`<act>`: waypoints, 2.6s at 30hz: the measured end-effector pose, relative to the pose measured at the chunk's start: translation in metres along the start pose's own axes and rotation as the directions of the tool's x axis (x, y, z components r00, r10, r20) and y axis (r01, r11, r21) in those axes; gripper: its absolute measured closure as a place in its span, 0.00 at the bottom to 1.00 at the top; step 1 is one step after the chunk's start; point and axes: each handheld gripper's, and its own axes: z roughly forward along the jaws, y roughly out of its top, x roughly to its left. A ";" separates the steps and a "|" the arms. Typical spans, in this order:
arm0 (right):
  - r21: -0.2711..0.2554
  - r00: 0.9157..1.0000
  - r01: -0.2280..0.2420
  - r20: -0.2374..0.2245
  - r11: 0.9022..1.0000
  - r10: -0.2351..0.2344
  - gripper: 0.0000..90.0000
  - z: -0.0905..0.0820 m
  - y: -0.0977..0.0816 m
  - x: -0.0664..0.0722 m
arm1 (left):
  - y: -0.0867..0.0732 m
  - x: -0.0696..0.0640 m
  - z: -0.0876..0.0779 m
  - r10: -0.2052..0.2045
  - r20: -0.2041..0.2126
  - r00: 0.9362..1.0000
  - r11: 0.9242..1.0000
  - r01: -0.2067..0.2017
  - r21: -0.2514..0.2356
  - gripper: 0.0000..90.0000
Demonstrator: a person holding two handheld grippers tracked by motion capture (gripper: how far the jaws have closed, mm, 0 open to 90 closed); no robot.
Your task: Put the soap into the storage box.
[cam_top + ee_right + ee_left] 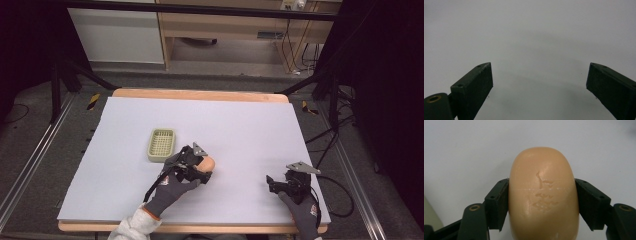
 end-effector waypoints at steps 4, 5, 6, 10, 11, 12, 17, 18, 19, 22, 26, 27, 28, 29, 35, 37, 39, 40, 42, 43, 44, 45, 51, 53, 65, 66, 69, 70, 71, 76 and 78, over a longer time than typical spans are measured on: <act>0.001 1.000 -0.003 0.001 1.000 0.003 0.08 0.000 0.000 0.000 | -0.004 0.004 -0.008 -0.006 -0.008 1.000 1.000 0.006 -0.012 0.35; 0.001 1.000 -0.002 0.001 1.000 0.002 0.08 0.000 0.000 0.000 | -0.005 0.005 -0.010 -0.015 -0.013 1.000 1.000 0.015 -0.019 0.35; 0.001 1.000 -0.002 0.001 1.000 0.002 0.08 0.000 0.000 0.000 | -0.006 0.007 -0.012 -0.019 -0.013 1.000 1.000 0.018 -0.021 0.35; 0.002 1.000 -0.003 0.001 1.000 0.003 0.08 0.000 0.000 0.000 | -0.013 0.017 -0.023 -0.039 -0.025 0.999 0.999 0.039 -0.033 0.35; 0.002 1.000 -0.003 0.001 1.000 0.003 0.08 0.000 0.000 0.000 | -0.013 0.017 -0.023 -0.039 -0.025 0.999 0.999 0.039 -0.033 0.35; 0.002 1.000 -0.002 0.003 1.000 0.002 0.08 0.000 0.000 0.000 | -0.015 0.019 -0.025 -0.038 -0.031 0.999 0.999 0.037 -0.037 0.35; 0.001 1.000 0.010 -0.002 1.000 -0.010 0.08 -0.001 0.000 0.001 | -0.024 0.027 -0.031 -0.059 -0.040 0.997 0.998 0.058 -0.034 0.35; -0.002 1.000 0.021 -0.001 1.000 -0.021 0.08 0.000 0.001 0.002 | -0.027 0.032 -0.033 -0.076 -0.042 0.996 0.997 0.074 -0.033 0.35; -0.002 1.000 0.021 -0.001 1.000 -0.021 0.08 0.000 0.001 0.002 | -0.027 0.032 -0.033 -0.076 -0.042 0.996 0.997 0.074 -0.033 0.35; 0.000 1.000 0.014 -0.004 1.000 -0.014 0.08 -0.001 0.001 0.002 | -0.030 0.040 -0.035 -0.099 -0.054 0.994 0.994 0.097 -0.040 0.35; 0.000 1.000 0.016 -0.001 1.000 -0.016 0.08 -0.001 0.001 0.003 | -0.030 0.046 -0.039 -0.109 -0.066 0.992 0.993 0.106 -0.049 0.35; 0.000 1.000 0.016 -0.001 1.000 -0.016 0.08 -0.001 0.001 0.003 | -0.030 0.046 -0.039 -0.109 -0.066 0.992 0.993 0.106 -0.049 0.35; 0.000 1.000 0.021 -0.004 1.000 -0.021 0.08 -0.001 0.001 0.002 | -0.030 0.047 -0.039 -0.116 -0.069 0.991 0.992 0.112 -0.057 0.35; 0.000 1.000 0.020 -0.003 1.000 -0.020 0.08 -0.001 0.001 0.002 | -0.029 0.048 -0.040 -0.115 -0.072 0.991 0.992 0.110 -0.059 0.35; -0.001 1.000 0.017 0.001 1.000 -0.017 0.08 -0.001 0.001 0.002 | -0.028 0.055 -0.045 -0.127 -0.084 0.988 0.990 0.121 -0.072 0.35; -0.002 1.000 0.019 0.002 1.000 -0.019 0.08 0.000 0.001 0.002 | -0.028 0.058 -0.046 -0.133 -0.088 0.987 0.989 0.126 -0.077 0.35; -0.002 1.000 0.021 0.000 1.000 -0.021 0.08 0.000 0.001 0.002 | -0.028 0.060 -0.047 -0.138 -0.093 0.986 0.988 0.130 -0.083 0.35; -0.002 1.000 0.021 0.000 1.000 -0.021 0.08 0.000 0.001 0.002 | -0.028 0.062 -0.047 -0.141 -0.097 0.985 0.988 0.133 -0.084 0.35; -0.001 1.000 0.018 0.000 1.000 -0.018 0.08 0.000 0.001 0.002 | -0.028 0.063 -0.048 -0.143 -0.098 0.985 0.987 0.135 -0.084 0.35; 0.000 1.000 0.017 0.000 1.000 -0.017 0.08 0.000 0.001 0.002 | -0.028 0.064 -0.048 -0.147 -0.099 0.984 0.987 0.139 -0.087 0.35; -0.001 1.000 0.022 -0.001 1.000 -0.022 0.08 0.000 0.001 0.002 | -0.027 0.066 -0.049 -0.151 -0.101 0.983 0.986 0.142 -0.089 0.35; -0.001 1.000 0.022 -0.001 1.000 -0.022 0.08 0.000 0.001 0.002 | -0.027 0.066 -0.049 -0.151 -0.101 0.983 0.986 0.142 -0.089 0.35; 0.000 1.000 0.015 0.000 1.000 -0.015 0.08 0.000 0.001 0.002 | -0.025 0.073 -0.052 -0.170 -0.111 0.979 0.981 0.158 -0.110 0.35; 0.000 1.000 0.016 0.000 1.000 -0.016 0.08 0.000 0.001 0.002 | -0.025 0.075 -0.054 -0.167 -0.116 0.979 0.982 0.155 -0.105 0.35; 0.004 1.000 0.012 0.002 1.000 -0.012 0.08 0.000 0.001 0.002 | -0.020 0.088 -0.060 -0.192 -0.133 0.972 0.976 0.175 -0.128 0.35; 0.005 1.000 0.010 0.003 1.000 -0.010 0.08 0.000 0.001 0.002 | -0.019 0.089 -0.060 -0.198 -0.135 0.971 0.975 0.181 -0.133 0.35; 0.005 1.000 0.010 0.003 1.000 -0.010 0.08 0.000 0.001 0.002 | -0.018 0.092 -0.060 -0.197 -0.144 0.970 0.975 0.179 -0.129 0.35; 0.005 1.000 0.012 0.004 1.000 -0.012 0.08 0.001 0.001 0.002 | -0.017 0.095 -0.060 -0.202 -0.148 0.968 0.974 0.184 -0.130 0.35; 0.005 1.000 0.015 0.004 1.000 -0.015 0.08 0.001 0.001 0.002 | -0.017 0.096 -0.060 -0.205 -0.149 0.967 0.974 0.186 -0.131 0.35; 0.007 1.000 0.011 0.001 1.000 -0.011 0.08 0.001 0.001 0.002 | -0.014 0.101 -0.059 -0.206 -0.168 0.964 0.974 0.186 -0.126 0.35; 0.008 1.000 0.012 0.002 1.000 -0.012 0.08 0.001 0.001 0.002 | -0.012 0.104 -0.058 -0.213 -0.172 0.962 0.973 0.194 -0.125 0.35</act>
